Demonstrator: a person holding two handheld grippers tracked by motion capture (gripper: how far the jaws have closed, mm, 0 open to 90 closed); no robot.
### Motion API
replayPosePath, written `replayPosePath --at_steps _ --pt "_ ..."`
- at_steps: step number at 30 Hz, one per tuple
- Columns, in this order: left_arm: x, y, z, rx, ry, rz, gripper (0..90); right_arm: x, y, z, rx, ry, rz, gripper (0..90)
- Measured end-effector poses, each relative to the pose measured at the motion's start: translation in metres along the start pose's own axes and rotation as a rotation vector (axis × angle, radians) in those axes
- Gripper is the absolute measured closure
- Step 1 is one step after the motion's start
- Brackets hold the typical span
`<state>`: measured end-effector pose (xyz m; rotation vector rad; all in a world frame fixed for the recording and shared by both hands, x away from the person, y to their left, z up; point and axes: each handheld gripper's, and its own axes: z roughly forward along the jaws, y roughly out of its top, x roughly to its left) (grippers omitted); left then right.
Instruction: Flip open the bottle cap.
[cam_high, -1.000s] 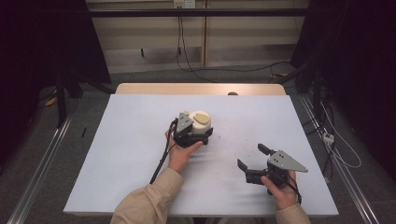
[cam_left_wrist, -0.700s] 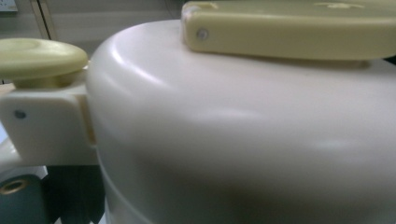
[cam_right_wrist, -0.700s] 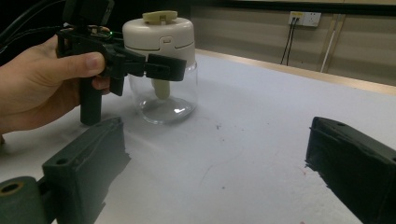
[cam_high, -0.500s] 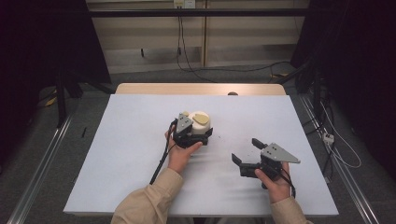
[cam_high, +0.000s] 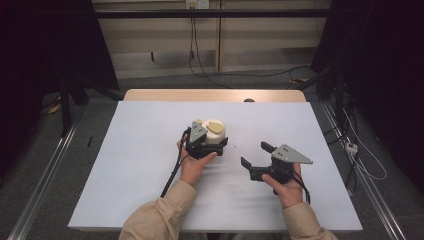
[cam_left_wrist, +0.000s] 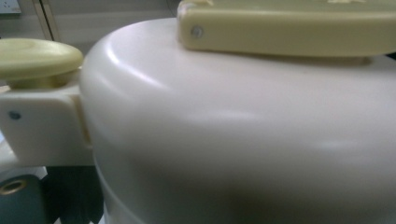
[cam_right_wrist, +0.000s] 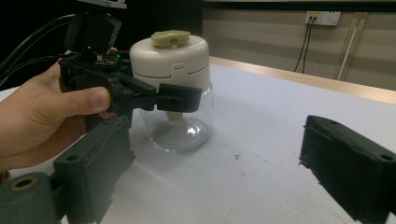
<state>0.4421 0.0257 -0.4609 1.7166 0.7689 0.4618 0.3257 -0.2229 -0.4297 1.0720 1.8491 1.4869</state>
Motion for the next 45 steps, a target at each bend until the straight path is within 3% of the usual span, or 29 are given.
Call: replayPosePath --at_steps 13,26,45 --pt "0.000 0.000 0.000 0.002 0.002 0.003 5.4 -0.002 0.010 0.017 -0.003 0.002 0.017 12.5" --pt "-0.001 0.000 0.000 0.004 0.005 0.008 5.4 -0.003 0.018 0.029 0.011 -0.016 0.004 18.3" --pt "-0.001 0.000 0.000 0.006 0.009 0.009 5.3 -0.005 0.027 0.043 0.036 -0.017 0.005 52.7"
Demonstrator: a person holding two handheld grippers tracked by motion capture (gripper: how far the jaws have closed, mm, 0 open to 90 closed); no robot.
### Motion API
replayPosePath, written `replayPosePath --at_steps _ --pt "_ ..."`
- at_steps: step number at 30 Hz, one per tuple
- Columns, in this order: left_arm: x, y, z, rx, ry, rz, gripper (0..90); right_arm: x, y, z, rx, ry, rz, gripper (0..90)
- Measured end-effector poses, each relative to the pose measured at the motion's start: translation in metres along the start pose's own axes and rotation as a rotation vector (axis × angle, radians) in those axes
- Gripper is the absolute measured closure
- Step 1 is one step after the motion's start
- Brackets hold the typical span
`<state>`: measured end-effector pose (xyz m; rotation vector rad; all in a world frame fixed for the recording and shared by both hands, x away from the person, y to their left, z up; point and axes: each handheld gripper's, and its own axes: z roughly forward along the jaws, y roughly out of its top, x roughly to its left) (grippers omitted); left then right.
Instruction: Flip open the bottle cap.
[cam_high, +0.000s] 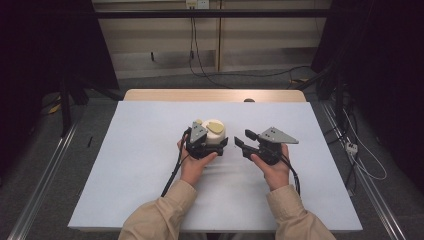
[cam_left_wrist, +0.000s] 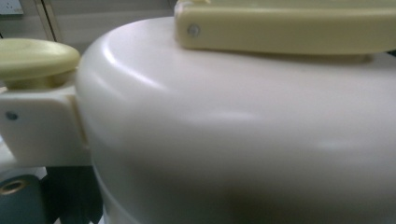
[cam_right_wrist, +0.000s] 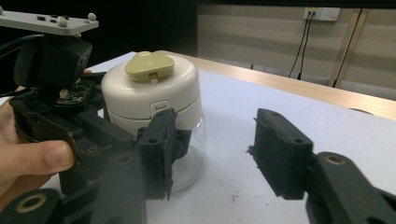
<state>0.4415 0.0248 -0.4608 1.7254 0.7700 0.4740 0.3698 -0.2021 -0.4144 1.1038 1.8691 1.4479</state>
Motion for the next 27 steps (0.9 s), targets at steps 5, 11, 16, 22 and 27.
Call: replayPosePath --at_steps 5,11,16,22,27 --pt "0.000 0.000 0.000 0.001 0.000 0.000 5.3 0.002 0.002 0.005 0.009 0.007 -0.003 62.4" --pt "0.000 0.000 0.000 0.001 0.002 0.001 5.3 0.001 0.005 0.011 0.006 0.025 0.011 71.4" --pt "0.000 0.000 0.000 0.002 0.003 0.002 5.3 0.000 0.005 0.014 0.018 0.030 0.015 77.0" --pt "-0.001 0.000 0.000 0.003 0.004 0.000 5.3 0.000 0.006 0.018 0.032 0.024 -0.009 86.6" --pt "0.000 0.000 0.000 0.004 0.004 0.002 5.3 0.000 0.008 0.020 0.036 0.043 -0.004 89.5"
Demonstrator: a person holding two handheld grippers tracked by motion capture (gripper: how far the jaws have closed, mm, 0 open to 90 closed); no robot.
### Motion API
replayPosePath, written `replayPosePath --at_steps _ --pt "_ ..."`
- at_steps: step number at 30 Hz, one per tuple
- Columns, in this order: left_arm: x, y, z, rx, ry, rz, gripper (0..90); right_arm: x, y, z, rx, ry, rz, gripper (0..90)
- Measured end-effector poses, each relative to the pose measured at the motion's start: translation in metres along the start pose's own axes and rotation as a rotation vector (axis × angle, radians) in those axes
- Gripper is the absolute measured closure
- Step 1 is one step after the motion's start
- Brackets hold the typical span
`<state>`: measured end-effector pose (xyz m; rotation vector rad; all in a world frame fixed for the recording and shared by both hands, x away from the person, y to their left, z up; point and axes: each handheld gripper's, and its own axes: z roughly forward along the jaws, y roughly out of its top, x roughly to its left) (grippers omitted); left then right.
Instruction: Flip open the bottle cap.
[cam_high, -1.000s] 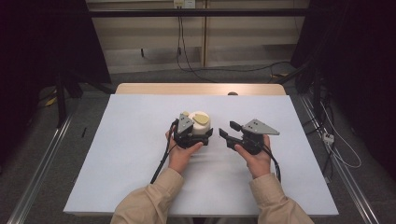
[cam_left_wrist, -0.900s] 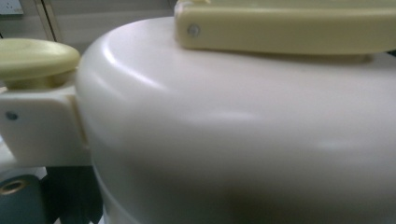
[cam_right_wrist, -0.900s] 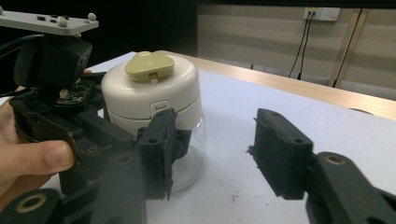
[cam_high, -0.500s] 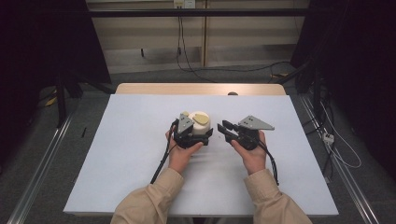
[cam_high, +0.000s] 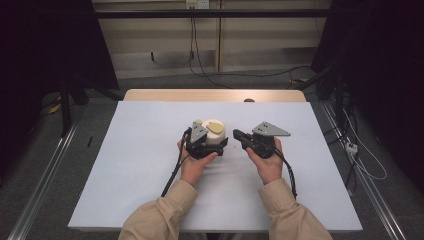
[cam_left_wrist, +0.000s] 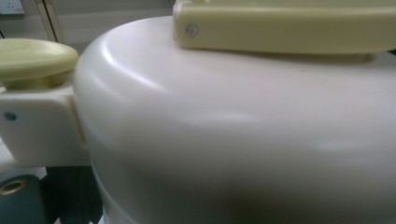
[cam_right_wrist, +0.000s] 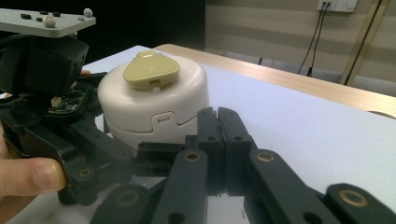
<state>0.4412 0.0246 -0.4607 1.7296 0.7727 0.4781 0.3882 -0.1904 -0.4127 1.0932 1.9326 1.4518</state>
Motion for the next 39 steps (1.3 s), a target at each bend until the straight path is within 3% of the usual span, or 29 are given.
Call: replayPosePath --at_steps 15,28,39 --pt "-0.001 0.000 0.000 0.000 0.001 -0.005 5.3 0.000 0.003 0.009 0.005 0.019 0.006 90.0" --pt "-0.001 0.000 0.000 0.003 0.003 -0.001 5.3 0.010 0.011 0.016 0.020 0.062 -0.030 90.0" --pt "0.000 0.000 0.000 0.003 0.005 0.006 5.3 0.014 0.015 0.015 0.040 0.060 -0.055 90.0"
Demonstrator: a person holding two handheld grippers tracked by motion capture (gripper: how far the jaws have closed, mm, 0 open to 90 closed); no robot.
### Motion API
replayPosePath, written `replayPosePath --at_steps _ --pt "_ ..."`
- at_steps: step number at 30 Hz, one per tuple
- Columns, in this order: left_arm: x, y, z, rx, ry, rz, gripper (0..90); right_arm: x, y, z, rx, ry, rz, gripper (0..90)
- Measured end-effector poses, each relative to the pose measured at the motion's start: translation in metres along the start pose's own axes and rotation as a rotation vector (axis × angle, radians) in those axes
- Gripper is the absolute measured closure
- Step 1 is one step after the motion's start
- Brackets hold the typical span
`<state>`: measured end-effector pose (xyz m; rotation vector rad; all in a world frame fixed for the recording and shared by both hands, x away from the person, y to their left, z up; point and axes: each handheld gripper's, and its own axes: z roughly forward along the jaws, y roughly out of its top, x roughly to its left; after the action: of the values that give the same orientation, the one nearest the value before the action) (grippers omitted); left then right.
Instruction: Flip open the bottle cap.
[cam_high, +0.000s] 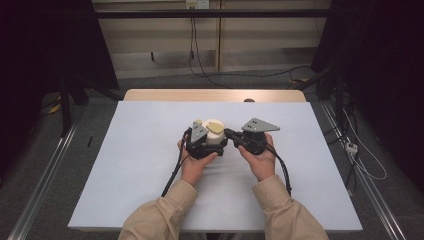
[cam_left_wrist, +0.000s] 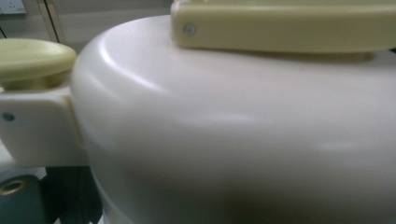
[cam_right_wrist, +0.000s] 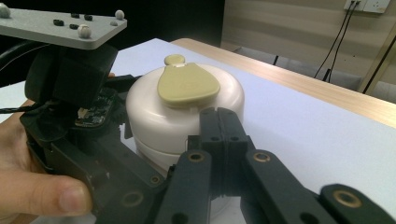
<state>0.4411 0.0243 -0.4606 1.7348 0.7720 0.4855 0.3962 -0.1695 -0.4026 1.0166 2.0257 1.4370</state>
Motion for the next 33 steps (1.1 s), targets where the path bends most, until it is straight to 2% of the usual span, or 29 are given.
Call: replayPosePath --at_steps 9,33 --pt "0.000 0.000 0.000 0.001 0.003 0.007 5.2 0.003 0.006 -0.002 -0.018 0.035 0.012 90.0" --pt "-0.001 0.000 0.000 0.002 0.004 0.005 5.2 0.007 0.015 0.001 -0.052 0.037 0.004 90.0"
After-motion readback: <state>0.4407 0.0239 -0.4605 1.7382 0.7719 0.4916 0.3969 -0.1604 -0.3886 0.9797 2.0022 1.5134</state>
